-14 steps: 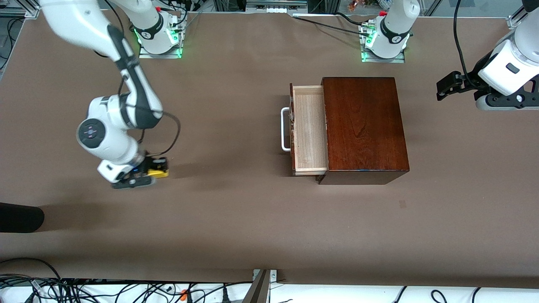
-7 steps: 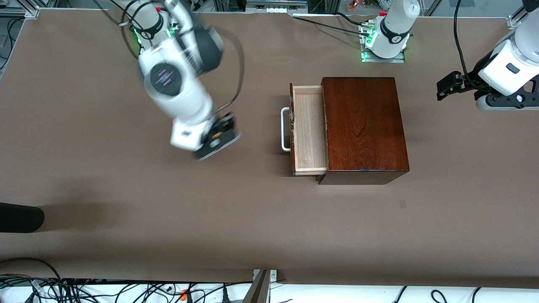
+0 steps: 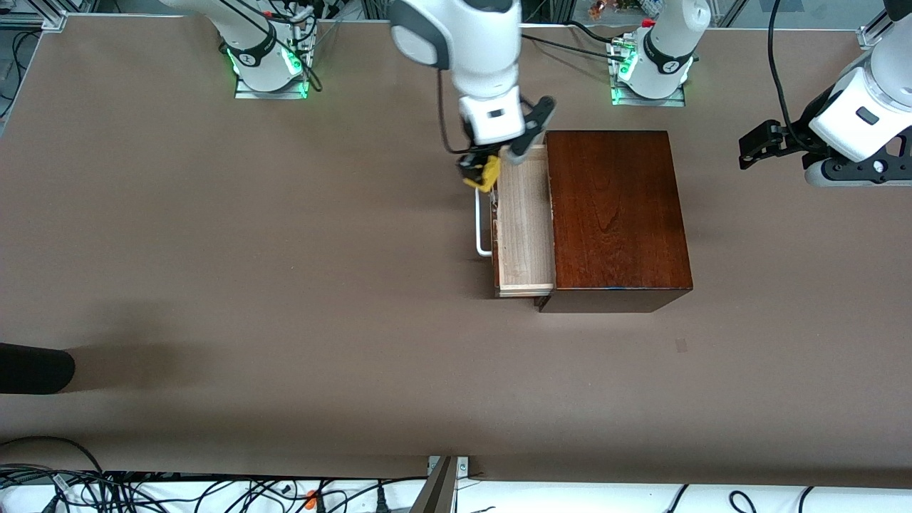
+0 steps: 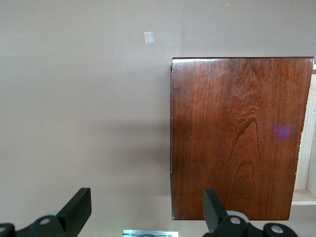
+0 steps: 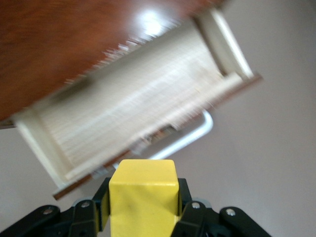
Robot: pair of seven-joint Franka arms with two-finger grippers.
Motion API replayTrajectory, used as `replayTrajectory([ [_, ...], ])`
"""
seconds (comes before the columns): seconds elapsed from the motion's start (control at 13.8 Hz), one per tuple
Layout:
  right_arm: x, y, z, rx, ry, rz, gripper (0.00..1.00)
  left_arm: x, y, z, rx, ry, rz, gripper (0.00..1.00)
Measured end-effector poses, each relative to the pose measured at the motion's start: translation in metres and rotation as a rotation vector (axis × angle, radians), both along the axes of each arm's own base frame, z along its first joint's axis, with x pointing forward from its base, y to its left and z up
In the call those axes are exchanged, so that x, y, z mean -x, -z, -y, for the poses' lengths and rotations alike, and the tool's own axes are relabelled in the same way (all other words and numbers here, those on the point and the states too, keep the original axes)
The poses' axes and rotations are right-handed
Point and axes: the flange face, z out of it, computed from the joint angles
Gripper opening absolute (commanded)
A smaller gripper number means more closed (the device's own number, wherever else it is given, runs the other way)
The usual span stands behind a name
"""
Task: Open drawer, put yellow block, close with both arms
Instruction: 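Carry the yellow cube with the right gripper over the open drawer, then lower the cube into the drawer and open the right gripper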
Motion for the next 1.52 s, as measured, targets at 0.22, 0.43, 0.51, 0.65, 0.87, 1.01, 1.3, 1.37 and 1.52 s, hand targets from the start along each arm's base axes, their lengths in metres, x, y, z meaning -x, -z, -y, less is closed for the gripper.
replayTrajectory([
  [0.22, -0.003, 0.019, -0.016, 0.017, -0.14, 0.003, 0.3, 0.0, 0.0, 0.0, 0.0, 0.0, 0.0, 1.0],
  [0.43, 0.007, 0.033, -0.032, 0.017, -0.191, 0.004, 0.3, 0.0, 0.0, 0.0, 0.0, 0.0, 0.0, 1.0],
  [0.51, 0.011, 0.036, -0.038, 0.007, -0.201, 0.011, 0.3, 0.0, 0.0, 0.0, 0.0, 0.0, 0.0, 1.0],
  [0.65, 0.016, 0.042, -0.047, -0.012, -0.216, 0.026, 0.3, 0.0, 0.0, 0.0, 0.0, 0.0, 0.0, 1.0],
  [0.87, 0.015, 0.059, -0.052, -0.006, -0.228, 0.042, 0.3, 0.0, 0.0, 0.0, 0.0, 0.0, 0.0, 1.0],
  [1.01, 0.013, 0.073, -0.053, 0.011, -0.247, 0.045, 0.3, 0.0, 0.0, 0.0, 0.0, 0.0, 0.0, 1.0],
  [1.3, 0.013, 0.095, -0.056, 0.029, -0.294, 0.043, 0.3, 0.0, 0.0, 0.0, 0.0, 0.0, 0.0, 1.0],
  [1.37, 0.014, 0.1, -0.057, 0.033, -0.298, 0.04, 0.3, 0.0, 0.0, 0.0, 0.0, 0.0, 0.0, 1.0],
  [1.52, 0.016, 0.109, -0.06, 0.039, -0.305, 0.036, 0.3, 0.0, 0.0, 0.0, 0.0, 0.0, 0.0, 1.0],
])
